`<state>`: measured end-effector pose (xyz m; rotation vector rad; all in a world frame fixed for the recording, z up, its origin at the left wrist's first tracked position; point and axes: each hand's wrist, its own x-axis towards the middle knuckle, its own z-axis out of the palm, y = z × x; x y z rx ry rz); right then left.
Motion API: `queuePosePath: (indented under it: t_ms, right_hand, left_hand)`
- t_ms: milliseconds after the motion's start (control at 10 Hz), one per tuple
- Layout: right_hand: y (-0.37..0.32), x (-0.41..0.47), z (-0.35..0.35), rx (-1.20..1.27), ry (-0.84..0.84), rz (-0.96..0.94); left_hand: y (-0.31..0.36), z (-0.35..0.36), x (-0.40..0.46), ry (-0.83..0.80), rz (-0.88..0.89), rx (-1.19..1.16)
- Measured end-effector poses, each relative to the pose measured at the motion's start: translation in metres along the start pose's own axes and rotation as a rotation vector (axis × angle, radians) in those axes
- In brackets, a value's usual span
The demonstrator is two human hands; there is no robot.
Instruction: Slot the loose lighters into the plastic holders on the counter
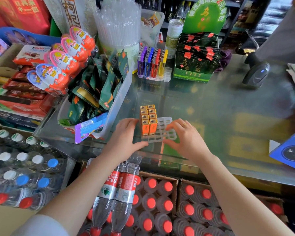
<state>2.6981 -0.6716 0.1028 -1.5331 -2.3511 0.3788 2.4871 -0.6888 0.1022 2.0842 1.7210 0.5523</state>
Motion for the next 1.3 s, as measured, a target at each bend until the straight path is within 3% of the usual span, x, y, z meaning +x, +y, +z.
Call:
queuePosePath:
  t_ms: [100,300,500,1000,1100,1300]
  right_hand:
    - [0.002,0.012,0.005,0.036,0.006,0.047]
    - [0.004,0.055,0.011,0.086,0.036,0.193]
    - [0.011,0.102,0.014,-0.023,0.069,0.207]
    - [0.01,0.157,0.014,-0.011,0.076,0.302]
    - [0.005,0.155,0.008,-0.01,0.041,0.315]
    - [-0.009,0.112,-0.009,0.081,0.17,0.224]
  left_hand:
    - [0.002,0.004,0.012,0.063,-0.013,0.108]
    - [0.009,-0.009,0.037,0.199,-0.175,0.064]
    - [0.019,-0.015,0.051,0.146,-0.102,-0.027]
    - [0.015,-0.021,0.064,0.104,-0.183,-0.127]
    - [0.019,-0.026,0.056,0.079,-0.179,-0.12]
    - [0.025,-0.035,0.033,0.067,-0.097,0.062]
